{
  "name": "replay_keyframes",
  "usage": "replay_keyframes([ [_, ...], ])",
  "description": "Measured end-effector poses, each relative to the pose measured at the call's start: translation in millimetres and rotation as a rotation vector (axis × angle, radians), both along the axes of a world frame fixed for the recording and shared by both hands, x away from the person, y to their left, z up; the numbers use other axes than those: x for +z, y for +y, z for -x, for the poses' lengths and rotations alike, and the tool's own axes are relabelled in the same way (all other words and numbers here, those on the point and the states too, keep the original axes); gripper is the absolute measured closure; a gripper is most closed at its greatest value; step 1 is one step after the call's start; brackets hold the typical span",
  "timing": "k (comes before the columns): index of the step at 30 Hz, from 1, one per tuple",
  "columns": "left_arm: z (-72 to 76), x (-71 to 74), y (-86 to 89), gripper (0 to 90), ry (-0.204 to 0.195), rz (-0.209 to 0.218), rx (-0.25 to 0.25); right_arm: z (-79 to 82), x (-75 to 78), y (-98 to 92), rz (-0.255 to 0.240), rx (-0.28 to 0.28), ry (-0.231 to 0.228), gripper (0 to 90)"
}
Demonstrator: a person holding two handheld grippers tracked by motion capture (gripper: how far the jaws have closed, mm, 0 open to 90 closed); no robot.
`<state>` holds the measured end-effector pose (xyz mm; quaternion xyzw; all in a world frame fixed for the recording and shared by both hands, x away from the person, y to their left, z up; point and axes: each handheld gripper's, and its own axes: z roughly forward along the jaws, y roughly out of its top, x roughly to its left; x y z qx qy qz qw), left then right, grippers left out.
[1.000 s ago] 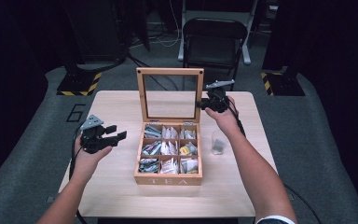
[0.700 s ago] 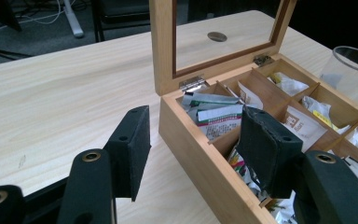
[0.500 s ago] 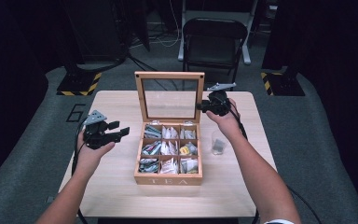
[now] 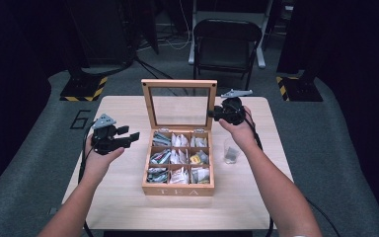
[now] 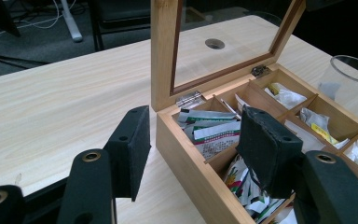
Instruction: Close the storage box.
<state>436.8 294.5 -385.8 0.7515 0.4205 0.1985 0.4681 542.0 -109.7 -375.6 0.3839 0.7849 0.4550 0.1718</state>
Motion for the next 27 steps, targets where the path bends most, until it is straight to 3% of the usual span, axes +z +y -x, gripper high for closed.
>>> replay_keyframes([
  [9,-3.5,1.7,-1.5,43.6,0.004,-0.006,-0.006,2.7,5.2,1.3,0.006,0.010,-0.016,63.8],
  [27,-20.3,17.1,-15.2,43.8,-0.010,-0.022,-0.012,14.7,11.8,-5.4,-0.035,0.018,-0.028,64.8],
])
